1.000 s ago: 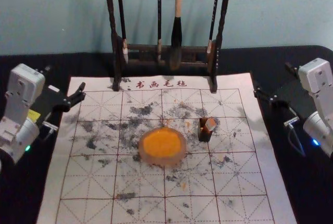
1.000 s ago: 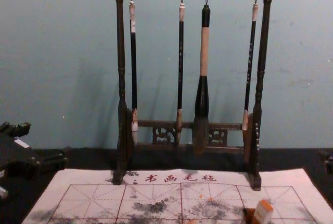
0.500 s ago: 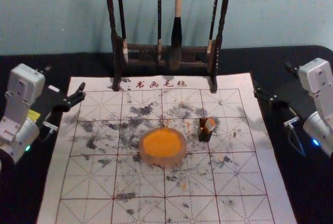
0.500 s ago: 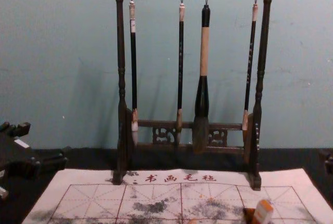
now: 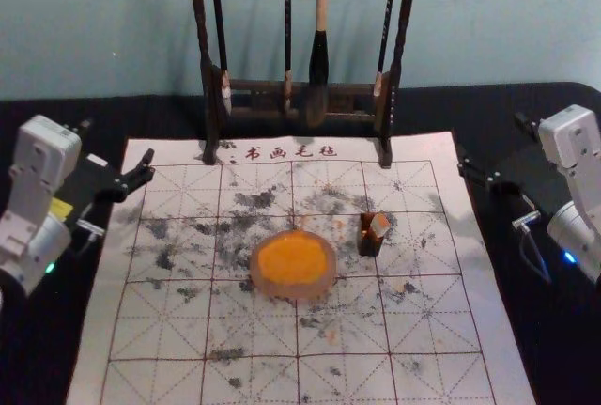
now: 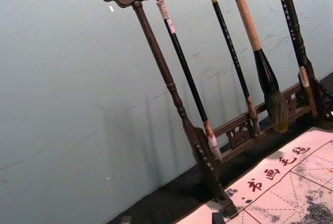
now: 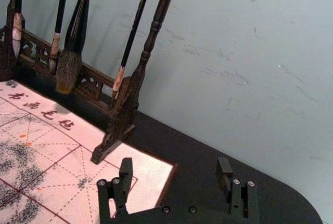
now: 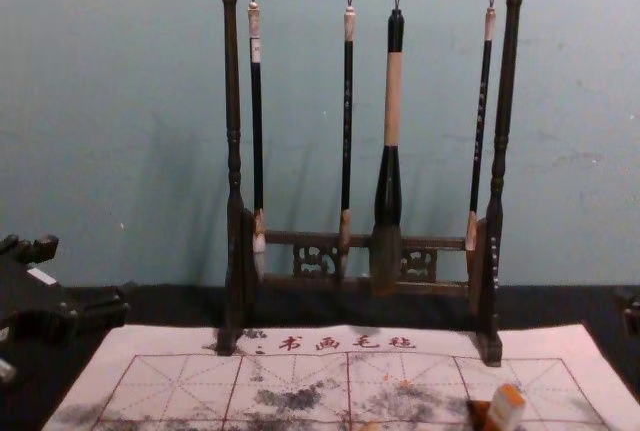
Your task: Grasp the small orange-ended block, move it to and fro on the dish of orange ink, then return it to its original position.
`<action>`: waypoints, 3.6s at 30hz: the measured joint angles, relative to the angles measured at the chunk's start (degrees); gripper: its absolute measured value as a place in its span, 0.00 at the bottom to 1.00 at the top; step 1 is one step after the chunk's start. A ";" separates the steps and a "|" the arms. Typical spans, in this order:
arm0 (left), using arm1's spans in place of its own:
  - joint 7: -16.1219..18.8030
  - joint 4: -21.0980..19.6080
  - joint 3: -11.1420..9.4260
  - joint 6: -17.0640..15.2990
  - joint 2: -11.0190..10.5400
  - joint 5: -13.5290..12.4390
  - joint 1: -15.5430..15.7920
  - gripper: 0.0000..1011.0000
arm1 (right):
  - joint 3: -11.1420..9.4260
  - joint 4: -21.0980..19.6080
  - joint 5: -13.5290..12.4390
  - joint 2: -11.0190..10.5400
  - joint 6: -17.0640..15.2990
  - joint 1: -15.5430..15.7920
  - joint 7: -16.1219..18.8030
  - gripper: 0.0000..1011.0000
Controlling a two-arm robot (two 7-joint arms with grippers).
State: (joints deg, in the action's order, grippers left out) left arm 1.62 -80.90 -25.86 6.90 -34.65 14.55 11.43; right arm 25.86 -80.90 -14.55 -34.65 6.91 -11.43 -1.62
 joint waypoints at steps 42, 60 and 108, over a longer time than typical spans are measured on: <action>0.00 0.00 0.00 0.00 0.00 0.00 0.00 0.99 | -1.62 -13.91 -8.57 -0.03 -6.77 13.95 16.03 0.99; 0.00 0.00 0.00 0.00 0.00 0.00 0.00 0.99 | -0.55 -8.00 -4.57 6.89 -6.95 9.33 16.36 0.99; 0.00 0.00 0.00 0.00 0.00 0.00 0.00 0.99 | -1.68 -6.94 -2.73 8.69 -7.43 8.90 16.95 0.47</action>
State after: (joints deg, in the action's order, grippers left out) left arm 1.62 -80.90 -25.86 6.91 -34.65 14.55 11.43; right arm 24.19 -87.83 -17.27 -25.95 -0.52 -2.53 15.33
